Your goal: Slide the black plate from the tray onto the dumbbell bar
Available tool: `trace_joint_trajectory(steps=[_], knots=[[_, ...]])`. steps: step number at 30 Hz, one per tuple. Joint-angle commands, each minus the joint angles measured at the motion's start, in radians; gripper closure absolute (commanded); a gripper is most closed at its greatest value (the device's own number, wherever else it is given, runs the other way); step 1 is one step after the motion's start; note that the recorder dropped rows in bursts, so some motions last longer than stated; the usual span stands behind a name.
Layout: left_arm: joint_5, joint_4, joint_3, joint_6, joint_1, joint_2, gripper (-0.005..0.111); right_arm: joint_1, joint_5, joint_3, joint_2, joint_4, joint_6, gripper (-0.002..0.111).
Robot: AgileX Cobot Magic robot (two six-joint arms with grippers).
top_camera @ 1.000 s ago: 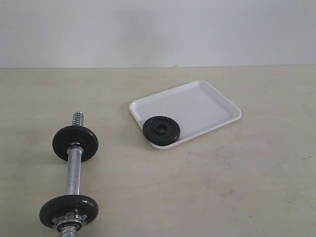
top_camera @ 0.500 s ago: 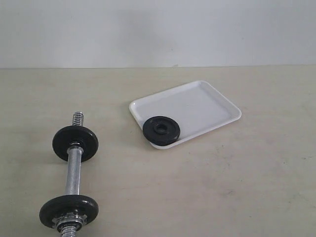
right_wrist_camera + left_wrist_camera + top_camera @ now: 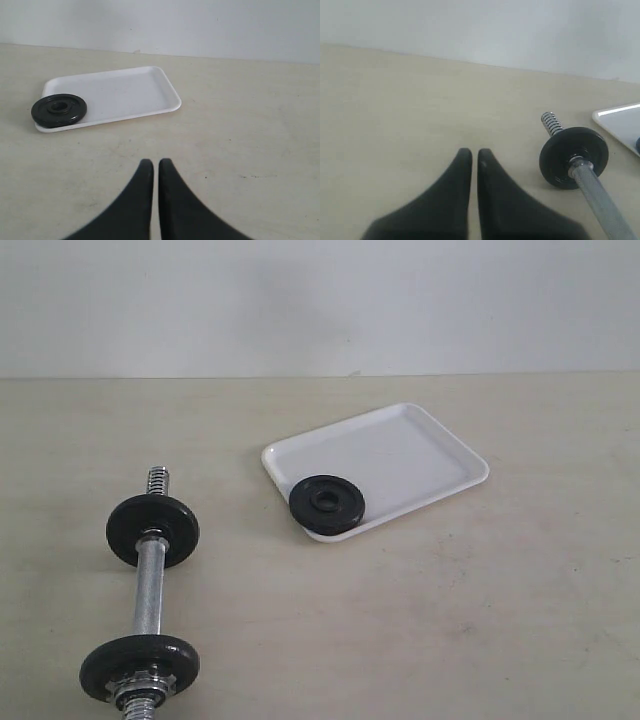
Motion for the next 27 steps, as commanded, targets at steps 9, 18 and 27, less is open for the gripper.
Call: trace_joint_trajectory(steps=[9,18,27], knots=[[-0.116,0.086,-0.001,0.011,0.003,-0.003,0.103,-0.002,0.005,-0.001,-0.005,-0.008,-0.003,0.109],[-0.600,0.049,-0.001,-0.030,0.003,-0.003,0.103,-0.002,0.005,-0.001,-0.005,-0.008,-0.003,0.109],[-0.730,0.058,-0.001,-0.217,0.003,-0.003,0.103,-0.002,0.005,-0.001,-0.005,-0.008,-0.003,0.109]])
